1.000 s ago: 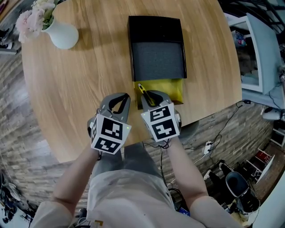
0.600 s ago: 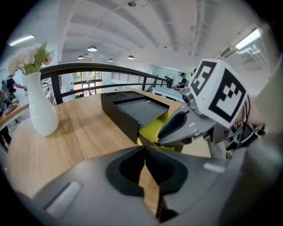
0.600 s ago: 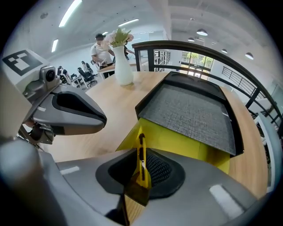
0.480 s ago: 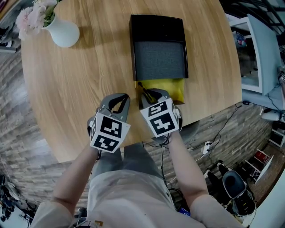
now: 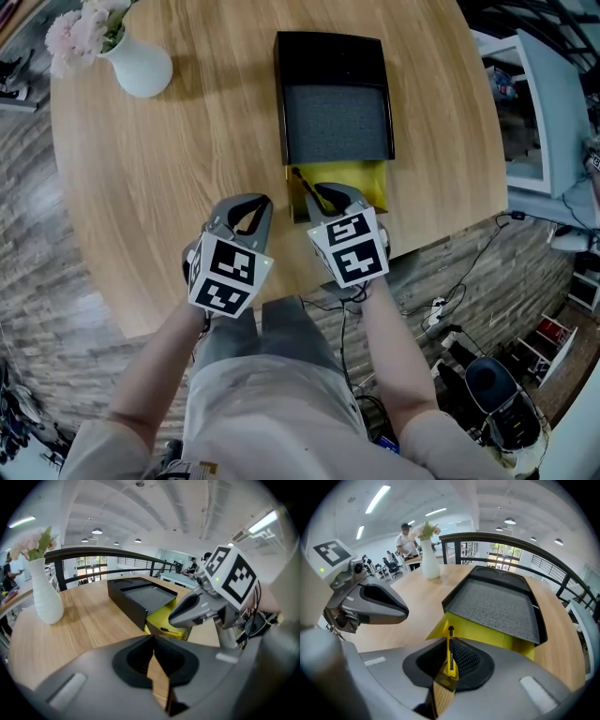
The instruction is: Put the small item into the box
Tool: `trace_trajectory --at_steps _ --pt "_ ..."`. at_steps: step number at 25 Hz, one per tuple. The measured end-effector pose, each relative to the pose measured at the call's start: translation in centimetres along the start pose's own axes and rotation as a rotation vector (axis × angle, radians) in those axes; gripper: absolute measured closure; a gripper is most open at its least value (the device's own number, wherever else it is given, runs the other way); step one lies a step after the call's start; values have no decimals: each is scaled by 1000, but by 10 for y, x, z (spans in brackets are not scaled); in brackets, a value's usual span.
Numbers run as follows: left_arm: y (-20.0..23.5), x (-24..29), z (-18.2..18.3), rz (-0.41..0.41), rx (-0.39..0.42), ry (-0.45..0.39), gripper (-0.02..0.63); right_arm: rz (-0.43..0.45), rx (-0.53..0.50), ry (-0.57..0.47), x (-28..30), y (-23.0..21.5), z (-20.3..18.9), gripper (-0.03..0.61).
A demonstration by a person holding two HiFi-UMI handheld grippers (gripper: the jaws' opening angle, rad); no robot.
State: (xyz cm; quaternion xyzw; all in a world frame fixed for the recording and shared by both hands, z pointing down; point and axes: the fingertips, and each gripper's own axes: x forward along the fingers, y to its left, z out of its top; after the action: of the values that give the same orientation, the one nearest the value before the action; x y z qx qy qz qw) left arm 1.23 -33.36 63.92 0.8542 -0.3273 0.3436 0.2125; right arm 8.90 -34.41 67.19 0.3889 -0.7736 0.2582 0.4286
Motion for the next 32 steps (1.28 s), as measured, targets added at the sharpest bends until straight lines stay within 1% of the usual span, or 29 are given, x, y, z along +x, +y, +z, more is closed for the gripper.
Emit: trace_trajectory --at_steps 3,7,10,12,18,25,29,32 --pt "3 -11 8 11 4 -21 611 -2 65 -60 -17 -7 9 543" --pt "2 -27 20 15 25 -40 611 -55 69 -114 -52 -17 20 543" --pt "1 -39 31 16 36 -63 612 -49 97 -164 -76 -15 29 543" --pt "-3 -48 43 16 40 -96 611 -50 105 -204 -90 -11 36 546" --pt "-19 -90 72 26 68 -178 611 -71 153 -402 -148 4 60 558" --pt "-50 -149 110 53 157 -280 611 -100 156 -524 -220 22 74 560" --pt "-69 -175 129 68 176 -342 611 -184 89 -567 -260 32 75 560" --pt "-79 -196 142 81 185 -388 611 -185 83 -624 -289 45 79 561"
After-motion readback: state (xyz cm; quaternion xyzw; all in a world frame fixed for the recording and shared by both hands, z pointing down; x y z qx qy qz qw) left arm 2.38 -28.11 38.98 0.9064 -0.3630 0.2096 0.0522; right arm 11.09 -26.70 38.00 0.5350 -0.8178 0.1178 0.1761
